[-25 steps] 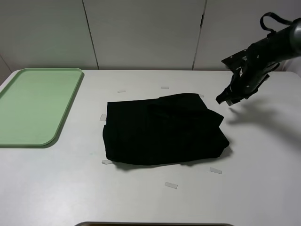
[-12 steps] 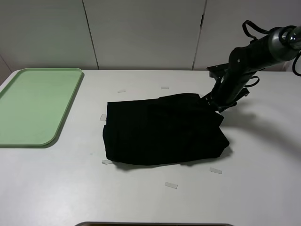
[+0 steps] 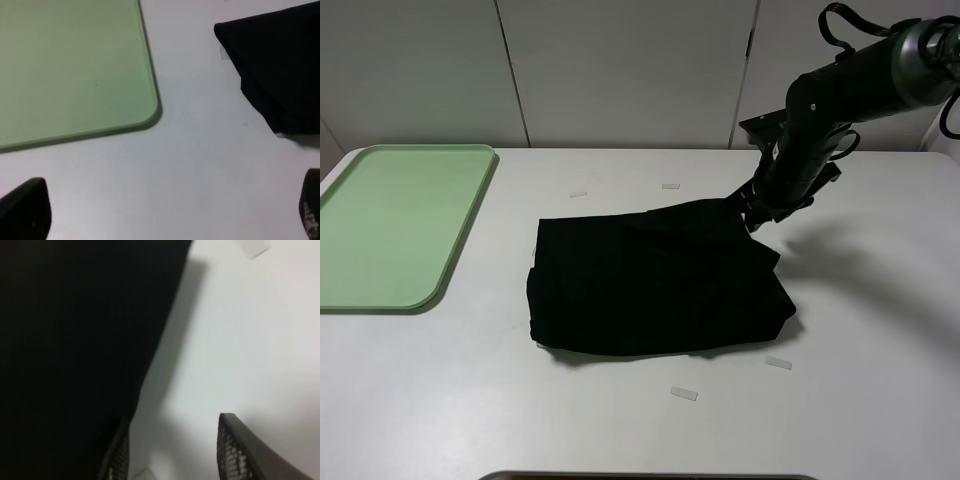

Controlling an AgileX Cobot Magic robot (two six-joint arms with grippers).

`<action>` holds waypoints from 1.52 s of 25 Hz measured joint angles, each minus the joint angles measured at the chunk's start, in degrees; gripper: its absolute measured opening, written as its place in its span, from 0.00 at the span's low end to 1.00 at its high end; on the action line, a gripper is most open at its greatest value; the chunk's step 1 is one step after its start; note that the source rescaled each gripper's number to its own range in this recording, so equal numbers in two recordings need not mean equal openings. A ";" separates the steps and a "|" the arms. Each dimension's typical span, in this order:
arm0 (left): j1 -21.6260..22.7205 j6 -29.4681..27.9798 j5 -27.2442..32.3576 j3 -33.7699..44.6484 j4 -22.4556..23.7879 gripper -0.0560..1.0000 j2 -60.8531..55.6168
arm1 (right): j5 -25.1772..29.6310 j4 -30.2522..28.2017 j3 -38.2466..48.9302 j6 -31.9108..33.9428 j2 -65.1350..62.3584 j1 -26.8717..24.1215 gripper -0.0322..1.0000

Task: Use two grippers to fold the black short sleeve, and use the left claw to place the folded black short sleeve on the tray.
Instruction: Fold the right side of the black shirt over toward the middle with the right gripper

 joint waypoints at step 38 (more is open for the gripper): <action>0.00 0.00 -0.05 0.00 7.68 1.00 0.00 | 1.18 7.47 0.05 -2.24 -8.20 12.47 0.91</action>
